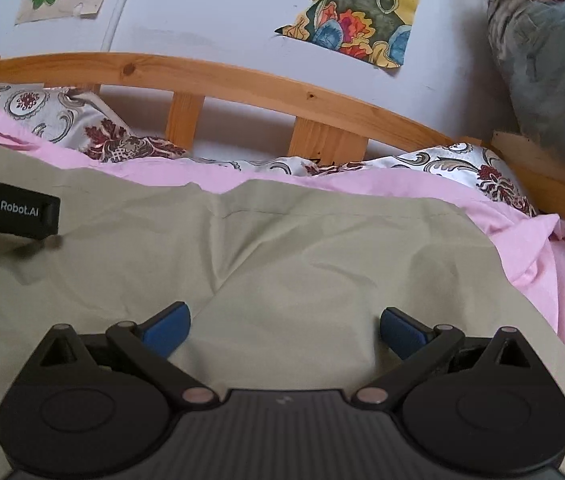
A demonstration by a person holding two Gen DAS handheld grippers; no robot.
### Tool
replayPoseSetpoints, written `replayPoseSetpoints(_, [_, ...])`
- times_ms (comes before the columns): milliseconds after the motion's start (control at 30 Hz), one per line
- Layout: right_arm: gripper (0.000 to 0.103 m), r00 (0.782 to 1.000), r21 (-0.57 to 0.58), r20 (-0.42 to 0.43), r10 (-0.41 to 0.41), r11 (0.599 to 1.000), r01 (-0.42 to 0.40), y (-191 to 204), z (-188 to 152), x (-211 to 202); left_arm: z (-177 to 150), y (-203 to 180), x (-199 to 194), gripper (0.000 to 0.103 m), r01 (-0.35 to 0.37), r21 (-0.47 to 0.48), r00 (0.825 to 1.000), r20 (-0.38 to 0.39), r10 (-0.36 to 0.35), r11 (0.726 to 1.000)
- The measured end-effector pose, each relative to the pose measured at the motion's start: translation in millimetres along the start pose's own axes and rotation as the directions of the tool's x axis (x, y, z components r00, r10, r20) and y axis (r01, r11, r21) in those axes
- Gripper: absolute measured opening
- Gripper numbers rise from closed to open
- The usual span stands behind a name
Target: Fold large clothes
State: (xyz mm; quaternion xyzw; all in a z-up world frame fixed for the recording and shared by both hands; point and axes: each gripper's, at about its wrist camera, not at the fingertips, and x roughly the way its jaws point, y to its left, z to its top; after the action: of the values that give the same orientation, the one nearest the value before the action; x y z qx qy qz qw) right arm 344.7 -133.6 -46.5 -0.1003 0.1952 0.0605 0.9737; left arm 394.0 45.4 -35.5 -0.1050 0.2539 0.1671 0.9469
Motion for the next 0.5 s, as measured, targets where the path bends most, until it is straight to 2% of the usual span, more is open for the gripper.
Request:
replayPoseSetpoints(200, [0.103,1.000,0.022,0.000,0.022,1.000,-0.022,-5,0,-2,7,7,-6,0.102,0.013,-0.035,0.999,-0.030,-0.014,0.999])
replayPoseSetpoints(333, [0.103,0.992,0.107,-0.041,0.120,0.988,-0.115,-26,6,-3,14,10,-18,0.102,0.002,-0.039,0.999,-0.047,-0.004,0.999])
replayPoseSetpoints(433, [0.103,0.986,0.125,-0.052,0.158,0.981,-0.151,-35,9,-19,17,14,-29,0.102,0.010,-0.041,0.999,-0.049,-0.012,0.999])
replayPoseSetpoints(500, [0.103,0.987,0.103,-0.017,0.160,0.982,-0.157,-33,8,-40,18,17,-38,0.102,0.016,-0.032,0.998,-0.052,-0.018,0.999])
